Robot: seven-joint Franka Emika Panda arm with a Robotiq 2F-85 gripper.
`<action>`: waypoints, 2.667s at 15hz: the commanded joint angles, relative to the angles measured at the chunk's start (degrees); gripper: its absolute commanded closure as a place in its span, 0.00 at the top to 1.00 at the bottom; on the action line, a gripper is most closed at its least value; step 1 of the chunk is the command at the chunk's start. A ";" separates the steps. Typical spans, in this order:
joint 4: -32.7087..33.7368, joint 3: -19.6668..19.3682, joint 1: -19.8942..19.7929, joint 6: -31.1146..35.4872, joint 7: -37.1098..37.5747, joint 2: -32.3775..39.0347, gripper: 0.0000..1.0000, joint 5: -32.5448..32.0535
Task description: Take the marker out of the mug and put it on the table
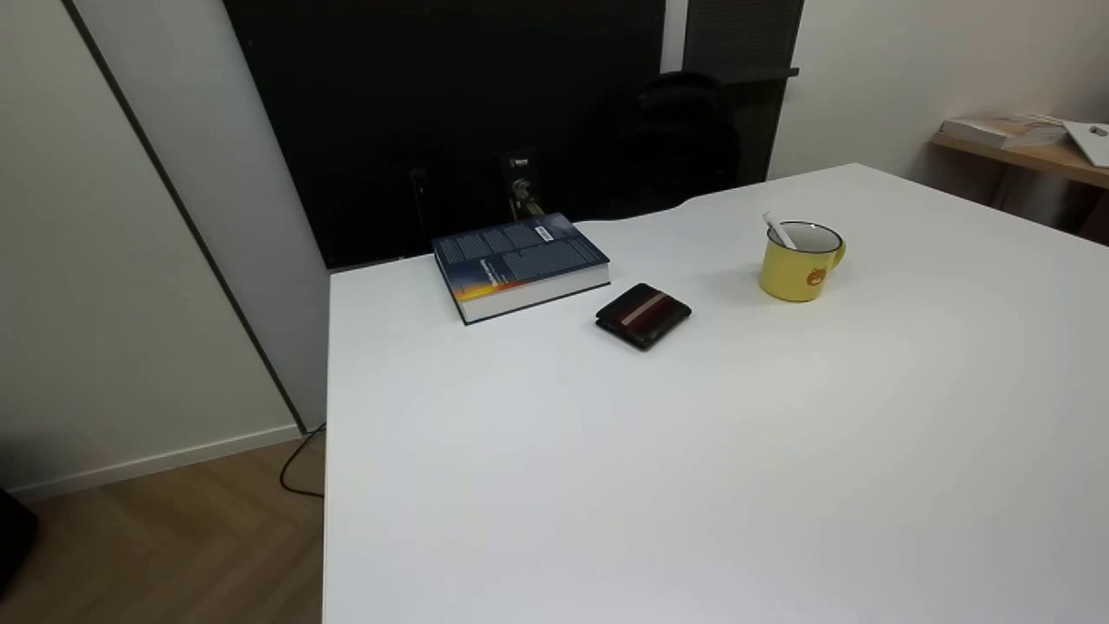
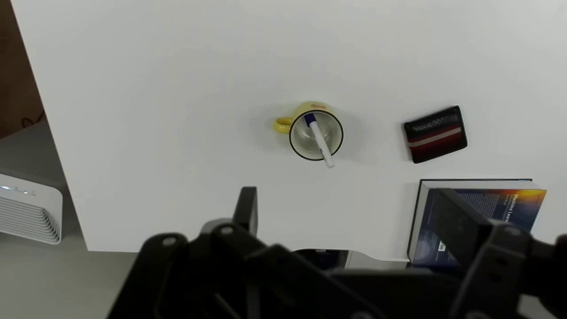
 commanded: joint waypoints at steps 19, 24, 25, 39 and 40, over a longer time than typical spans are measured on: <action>-6.04 0.14 -0.30 26.47 -3.34 4.94 1.00 2.50; -5.38 0.70 -0.82 29.09 -6.25 8.97 1.00 6.09; -5.15 0.91 -0.99 29.47 -7.26 9.79 1.00 7.11; -0.52 2.18 -2.87 29.11 -8.75 21.27 1.00 8.21; -0.22 2.09 -2.79 29.09 -8.63 21.72 1.00 7.80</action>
